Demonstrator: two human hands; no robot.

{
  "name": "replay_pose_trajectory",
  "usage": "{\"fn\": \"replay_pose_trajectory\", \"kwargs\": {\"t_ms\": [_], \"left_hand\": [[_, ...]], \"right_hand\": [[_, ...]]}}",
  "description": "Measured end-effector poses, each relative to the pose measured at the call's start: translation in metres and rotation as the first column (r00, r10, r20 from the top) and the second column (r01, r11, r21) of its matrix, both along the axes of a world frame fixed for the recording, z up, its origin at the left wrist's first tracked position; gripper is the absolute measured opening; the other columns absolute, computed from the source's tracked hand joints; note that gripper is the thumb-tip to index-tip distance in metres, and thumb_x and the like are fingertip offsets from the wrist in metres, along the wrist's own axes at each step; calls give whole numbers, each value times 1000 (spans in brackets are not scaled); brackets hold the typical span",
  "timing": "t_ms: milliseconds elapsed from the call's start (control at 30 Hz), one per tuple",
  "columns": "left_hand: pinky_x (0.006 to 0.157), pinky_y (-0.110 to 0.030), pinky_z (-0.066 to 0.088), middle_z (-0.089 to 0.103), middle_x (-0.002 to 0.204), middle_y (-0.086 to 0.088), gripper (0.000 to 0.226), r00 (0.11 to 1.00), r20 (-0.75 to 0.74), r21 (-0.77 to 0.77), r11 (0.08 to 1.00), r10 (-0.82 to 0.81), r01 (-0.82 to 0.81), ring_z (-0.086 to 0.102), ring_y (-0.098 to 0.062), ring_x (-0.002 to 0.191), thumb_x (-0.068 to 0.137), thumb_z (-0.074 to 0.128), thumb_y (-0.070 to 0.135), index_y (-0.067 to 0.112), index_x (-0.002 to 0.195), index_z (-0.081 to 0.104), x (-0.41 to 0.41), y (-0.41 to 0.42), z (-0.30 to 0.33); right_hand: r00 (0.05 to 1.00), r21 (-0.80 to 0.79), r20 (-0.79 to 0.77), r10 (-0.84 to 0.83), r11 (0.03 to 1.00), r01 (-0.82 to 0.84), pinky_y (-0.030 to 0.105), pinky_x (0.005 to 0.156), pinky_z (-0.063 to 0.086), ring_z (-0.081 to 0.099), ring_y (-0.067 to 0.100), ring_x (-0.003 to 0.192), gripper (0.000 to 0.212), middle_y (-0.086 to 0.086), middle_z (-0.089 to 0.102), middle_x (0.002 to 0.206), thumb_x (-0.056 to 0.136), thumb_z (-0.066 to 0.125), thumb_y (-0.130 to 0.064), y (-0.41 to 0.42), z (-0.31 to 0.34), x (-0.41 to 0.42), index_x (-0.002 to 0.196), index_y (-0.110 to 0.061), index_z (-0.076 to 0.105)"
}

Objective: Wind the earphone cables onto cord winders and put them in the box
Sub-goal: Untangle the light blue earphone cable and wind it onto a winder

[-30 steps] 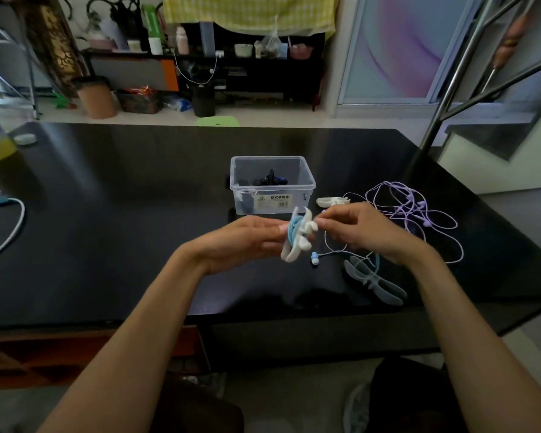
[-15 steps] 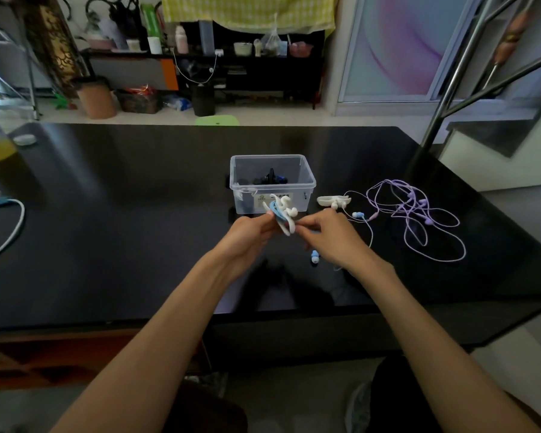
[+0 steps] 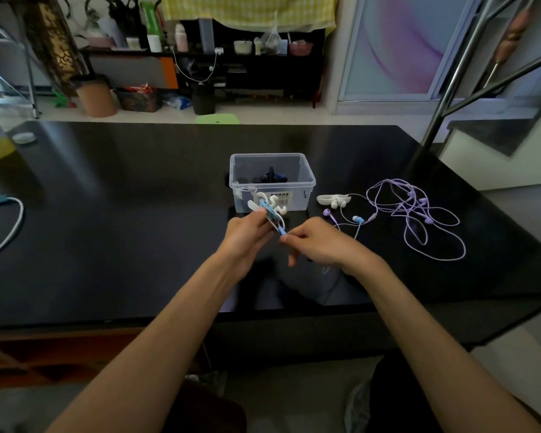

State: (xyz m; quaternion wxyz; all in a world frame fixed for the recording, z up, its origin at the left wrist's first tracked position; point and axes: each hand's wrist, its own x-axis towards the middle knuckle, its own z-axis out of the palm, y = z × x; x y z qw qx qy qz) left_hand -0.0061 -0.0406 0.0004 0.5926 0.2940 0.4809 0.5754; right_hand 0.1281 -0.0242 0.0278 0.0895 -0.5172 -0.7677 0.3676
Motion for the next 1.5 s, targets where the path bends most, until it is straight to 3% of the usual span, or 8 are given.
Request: {"fn": "replay_pose_trajectory", "kwargs": {"t_ms": [100, 267, 467, 700, 1033, 1233, 1300, 1500], "left_hand": [[99, -33, 45, 68, 100, -4, 23, 1000, 19, -1, 1000, 15, -15, 64, -13, 94, 99, 41, 14, 8, 103, 62, -4, 1, 2], [94, -32, 47, 67, 101, -4, 28, 987, 144, -7, 997, -69, 70, 62, -14, 95, 101, 35, 14, 9, 115, 59, -12, 2, 10], [86, -23, 50, 69, 96, -2, 27, 997, 1, 16, 996, -83, 83, 64, -9, 88, 101, 34, 13, 12, 105, 60, -6, 0, 8], [73, -16, 55, 67, 98, -7, 22, 979, -179, 109, 987, -95, 116, 65, -10, 87, 99, 38, 6, 10, 99, 60, 1, 0, 4], [79, -15, 53, 62, 115, -14, 29, 923, -372, 182, 967, -102, 180, 63, -11, 92, 99, 41, 8, -2, 126, 41, 15, -8, 2], [80, -18, 55, 67, 101, -7, 21, 983, -166, 166, 981, -77, 105, 65, -11, 92, 100, 38, 9, 9, 104, 59, 7, -5, 9], [84, -21, 54, 67, 108, -10, 26, 996, -25, 139, 987, -83, 85, 64, -15, 98, 101, 37, 11, 6, 113, 59, 3, -3, 11], [90, -23, 52, 68, 114, -9, 27, 966, 99, 144, 964, -238, 223, 65, -14, 106, 99, 38, 12, 7, 115, 60, -4, -6, 25]], "right_hand": [[998, 52, -43, -50, 997, 53, 28, 68, 44, 56, 15, 69, 33, 0, 66, 64, 96, 49, -26, 0, 4, 5, 79, -11, 73], [951, -118, -211, -225, 972, 203, 14, 38, 27, 35, 3, 39, 26, -4, 47, 55, 97, 46, -20, 6, 18, 20, 96, -14, 71], [906, -95, -316, -283, 959, 267, 15, 41, 26, 31, 3, 42, 24, -4, 39, 53, 95, 54, -24, 6, 25, 34, 104, -10, 71], [971, 439, -20, -237, 871, 221, 29, 73, 48, 60, 18, 84, 25, 5, 70, 104, 95, 54, -27, -2, 27, 22, 104, -15, 73], [942, 600, 195, -272, 793, 105, 36, 69, 44, 60, 30, 90, 30, 13, 65, 98, 97, 47, -33, -2, 9, 13, 105, -12, 67], [951, 660, 218, -220, 751, 23, 39, 71, 46, 61, 31, 90, 36, 12, 65, 99, 100, 38, -36, -6, 9, 9, 107, -14, 66], [949, 689, 230, -218, 725, -1, 40, 73, 48, 61, 30, 92, 37, 11, 66, 101, 101, 36, -36, -7, 10, 5, 112, -17, 65], [965, 499, 9, -262, 838, 223, 32, 70, 47, 61, 24, 86, 27, 2, 69, 87, 97, 49, -29, 5, 14, 31, 113, -21, 70]]}}
